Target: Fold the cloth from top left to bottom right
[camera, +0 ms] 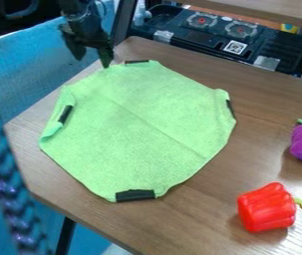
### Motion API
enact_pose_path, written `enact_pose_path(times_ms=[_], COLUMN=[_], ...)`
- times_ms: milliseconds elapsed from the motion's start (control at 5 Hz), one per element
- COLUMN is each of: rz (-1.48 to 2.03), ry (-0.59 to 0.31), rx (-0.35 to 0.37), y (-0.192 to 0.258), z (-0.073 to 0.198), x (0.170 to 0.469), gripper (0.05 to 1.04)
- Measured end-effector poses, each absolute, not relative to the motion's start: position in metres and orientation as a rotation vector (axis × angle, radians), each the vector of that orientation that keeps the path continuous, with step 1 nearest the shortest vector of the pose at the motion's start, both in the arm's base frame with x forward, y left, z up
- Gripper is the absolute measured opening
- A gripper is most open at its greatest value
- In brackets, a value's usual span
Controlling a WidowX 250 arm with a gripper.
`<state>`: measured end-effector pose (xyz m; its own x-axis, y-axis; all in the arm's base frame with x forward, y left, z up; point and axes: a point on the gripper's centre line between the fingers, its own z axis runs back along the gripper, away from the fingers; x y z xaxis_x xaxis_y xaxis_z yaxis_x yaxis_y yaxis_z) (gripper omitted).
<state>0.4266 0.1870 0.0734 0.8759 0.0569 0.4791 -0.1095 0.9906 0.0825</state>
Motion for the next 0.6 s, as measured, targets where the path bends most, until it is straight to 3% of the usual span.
enact_pose_path(times_ms=[400,600], rz=[-0.136,-0.156], ry=[-0.696,-0.703], rx=[0.051,0.016], y=[0.179,0.179], z=[0.082,0.063], x=[0.444,0.451], gripper=[0.999,0.999])
